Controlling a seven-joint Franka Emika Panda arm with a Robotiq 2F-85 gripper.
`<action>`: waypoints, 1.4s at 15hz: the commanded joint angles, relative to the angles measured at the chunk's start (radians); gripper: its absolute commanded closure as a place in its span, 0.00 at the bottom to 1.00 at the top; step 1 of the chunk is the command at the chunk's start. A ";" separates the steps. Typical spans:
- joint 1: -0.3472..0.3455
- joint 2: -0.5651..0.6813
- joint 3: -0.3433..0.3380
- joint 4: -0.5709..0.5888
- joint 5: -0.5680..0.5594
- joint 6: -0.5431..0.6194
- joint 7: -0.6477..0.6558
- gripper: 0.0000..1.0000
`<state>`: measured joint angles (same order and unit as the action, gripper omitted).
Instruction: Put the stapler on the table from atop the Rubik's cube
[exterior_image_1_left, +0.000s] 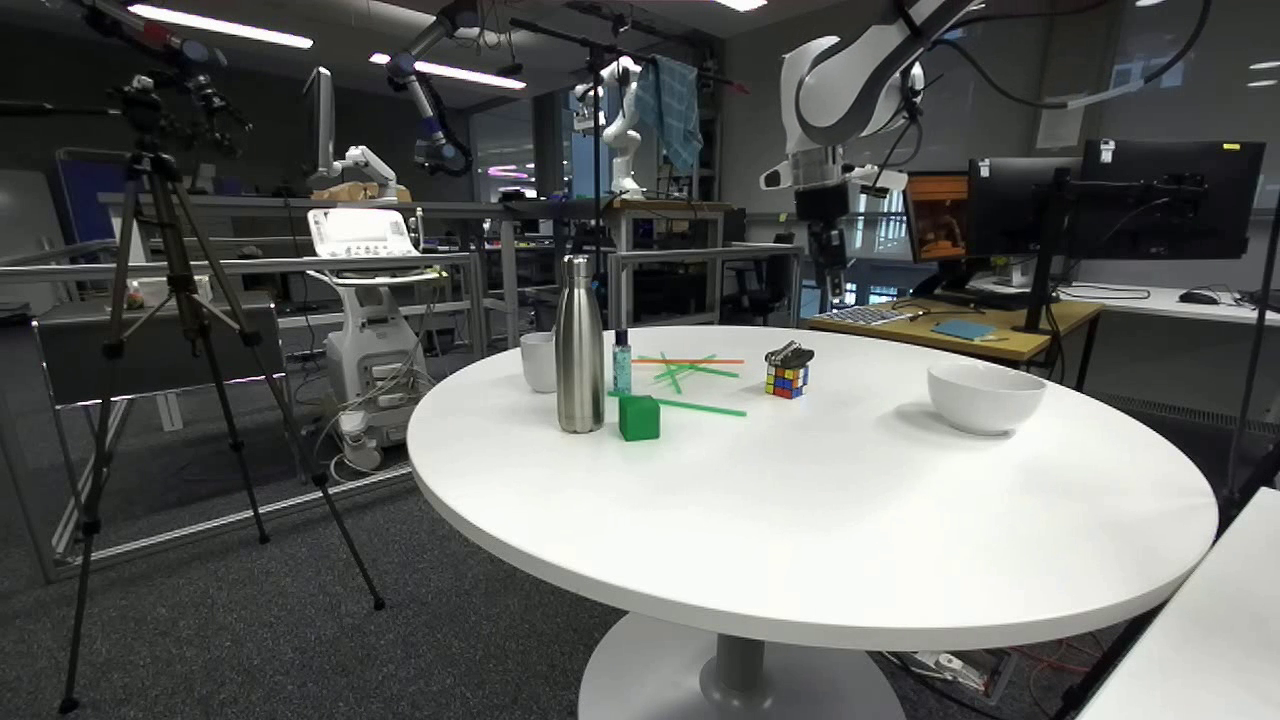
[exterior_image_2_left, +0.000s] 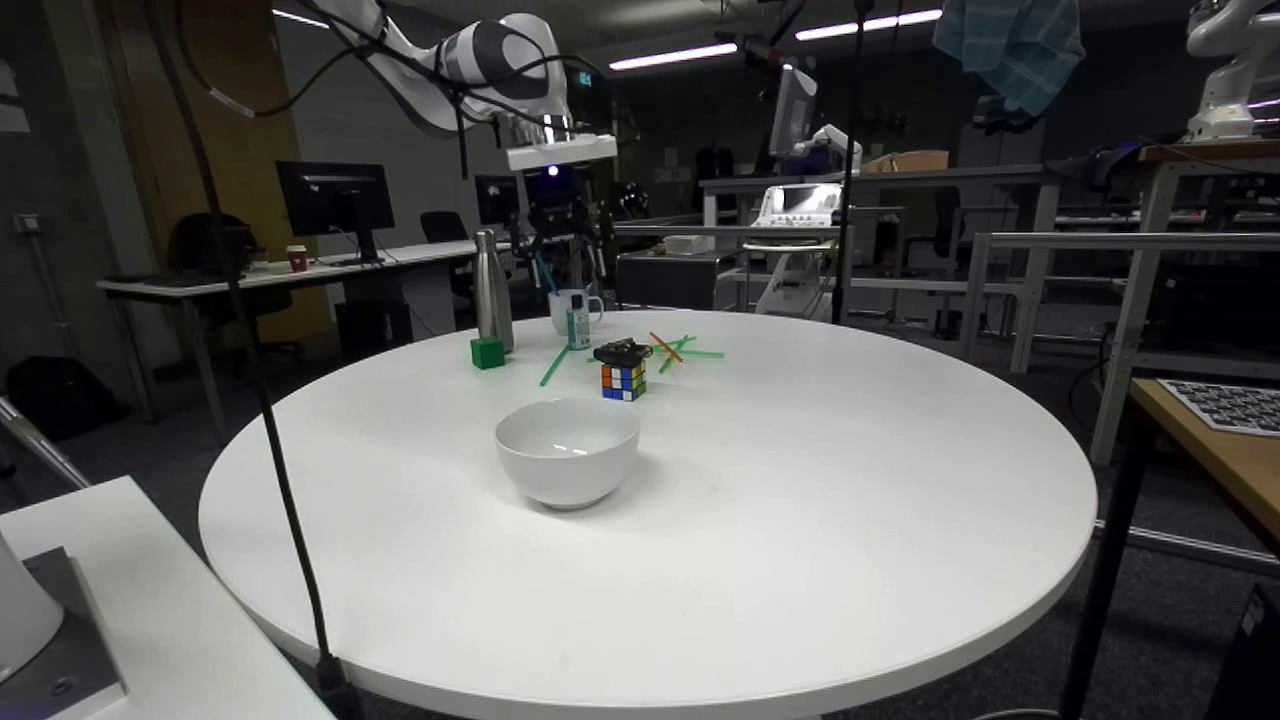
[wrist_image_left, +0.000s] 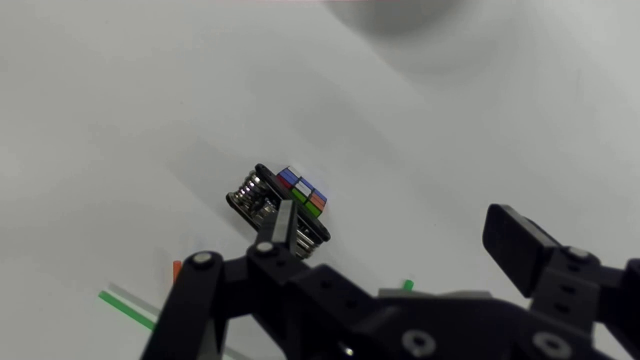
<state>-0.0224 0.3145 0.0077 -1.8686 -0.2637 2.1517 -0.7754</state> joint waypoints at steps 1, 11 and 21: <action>-0.030 0.060 0.017 0.099 0.021 -0.050 -0.121 0.00; -0.038 0.166 0.023 0.237 0.020 -0.137 -0.341 0.00; -0.021 0.187 0.019 0.252 0.005 -0.124 -0.410 0.00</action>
<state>-0.0391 0.5015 0.0215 -1.6187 -0.2561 2.0309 -1.1866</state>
